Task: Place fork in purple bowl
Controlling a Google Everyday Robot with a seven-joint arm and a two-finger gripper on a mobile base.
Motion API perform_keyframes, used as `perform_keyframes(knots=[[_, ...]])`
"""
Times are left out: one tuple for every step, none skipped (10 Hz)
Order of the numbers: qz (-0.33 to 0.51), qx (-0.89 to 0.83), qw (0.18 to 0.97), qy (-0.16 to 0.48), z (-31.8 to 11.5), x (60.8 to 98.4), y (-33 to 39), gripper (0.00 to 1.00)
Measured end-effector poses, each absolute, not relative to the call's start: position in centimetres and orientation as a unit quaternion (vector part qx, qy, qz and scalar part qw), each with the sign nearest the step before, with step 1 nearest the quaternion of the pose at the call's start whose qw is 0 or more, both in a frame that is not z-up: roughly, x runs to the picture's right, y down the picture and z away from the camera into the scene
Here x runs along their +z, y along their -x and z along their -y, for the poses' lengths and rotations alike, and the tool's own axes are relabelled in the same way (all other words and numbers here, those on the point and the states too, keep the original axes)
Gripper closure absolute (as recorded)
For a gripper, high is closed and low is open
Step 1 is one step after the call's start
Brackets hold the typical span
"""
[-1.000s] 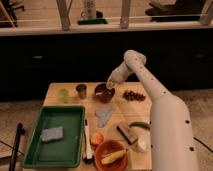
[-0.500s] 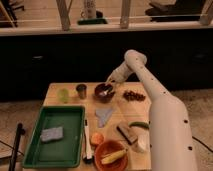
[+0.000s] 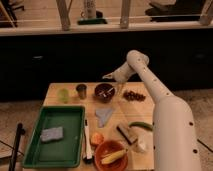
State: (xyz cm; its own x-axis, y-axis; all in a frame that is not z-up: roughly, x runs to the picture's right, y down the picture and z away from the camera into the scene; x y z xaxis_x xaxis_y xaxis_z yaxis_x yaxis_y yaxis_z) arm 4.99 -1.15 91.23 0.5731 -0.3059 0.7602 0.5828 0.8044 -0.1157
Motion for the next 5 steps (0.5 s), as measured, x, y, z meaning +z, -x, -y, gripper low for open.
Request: perform_keyframes(knots=[[0.387,-0.254,0.868,0.179,1.14,91.11,-5.05,0.20],[0.389,-0.252,0.868,0.179,1.10,91.00,-5.11,0.20],[0.390,-0.251,0.868,0.179,1.07,90.93,-5.15,0.20],[0.391,-0.251,0.867,0.179,1.04,90.88,-5.16,0.20],[0.392,-0.250,0.867,0.179,0.98,90.82,-5.20,0.20]])
